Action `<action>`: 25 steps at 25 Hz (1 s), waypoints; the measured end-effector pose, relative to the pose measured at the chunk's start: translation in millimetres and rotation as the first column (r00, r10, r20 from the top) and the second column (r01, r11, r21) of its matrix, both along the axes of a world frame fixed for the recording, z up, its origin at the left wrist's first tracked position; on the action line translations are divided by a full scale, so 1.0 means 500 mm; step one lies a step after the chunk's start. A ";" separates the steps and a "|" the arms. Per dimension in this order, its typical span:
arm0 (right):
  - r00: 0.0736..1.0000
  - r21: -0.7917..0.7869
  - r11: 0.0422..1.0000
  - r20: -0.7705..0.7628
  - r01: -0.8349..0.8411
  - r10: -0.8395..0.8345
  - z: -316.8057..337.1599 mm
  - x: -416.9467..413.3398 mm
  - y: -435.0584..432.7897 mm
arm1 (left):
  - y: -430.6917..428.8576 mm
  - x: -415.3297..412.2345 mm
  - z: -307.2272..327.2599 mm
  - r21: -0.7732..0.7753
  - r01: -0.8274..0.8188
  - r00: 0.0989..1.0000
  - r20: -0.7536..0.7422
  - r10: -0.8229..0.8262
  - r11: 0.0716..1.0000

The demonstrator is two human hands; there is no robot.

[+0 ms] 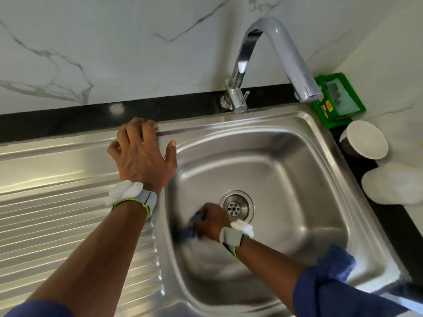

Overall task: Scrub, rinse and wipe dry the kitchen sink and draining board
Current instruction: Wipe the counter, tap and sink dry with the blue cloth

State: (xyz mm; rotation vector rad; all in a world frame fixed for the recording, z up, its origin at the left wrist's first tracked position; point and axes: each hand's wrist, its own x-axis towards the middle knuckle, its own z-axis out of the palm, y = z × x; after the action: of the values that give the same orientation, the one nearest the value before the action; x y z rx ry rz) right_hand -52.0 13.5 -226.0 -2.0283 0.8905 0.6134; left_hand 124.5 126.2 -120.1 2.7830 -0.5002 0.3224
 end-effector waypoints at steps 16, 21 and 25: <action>0.631 0.721 0.491 0.096 0.489 -0.770 0.333 -0.063 -0.189 | -0.015 -0.129 0.044 -0.233 0.447 0.893 0.064 -0.445 0.864; 0.843 0.810 0.501 0.014 0.306 -0.537 0.408 -0.122 -0.207 | -0.104 -0.340 0.059 -0.264 0.700 0.663 -0.107 -0.741 0.664; 0.920 0.675 0.705 0.098 0.218 -0.378 0.434 -0.140 -0.228 | -0.141 -0.379 0.066 -0.149 0.687 0.721 0.022 -0.693 0.711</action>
State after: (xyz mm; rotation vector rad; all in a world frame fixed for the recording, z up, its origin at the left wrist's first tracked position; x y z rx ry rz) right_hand -121.8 -100.4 -9.2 -1.2437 0.7094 0.4098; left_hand -65.2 55.8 -86.9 2.2320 -1.3890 0.1206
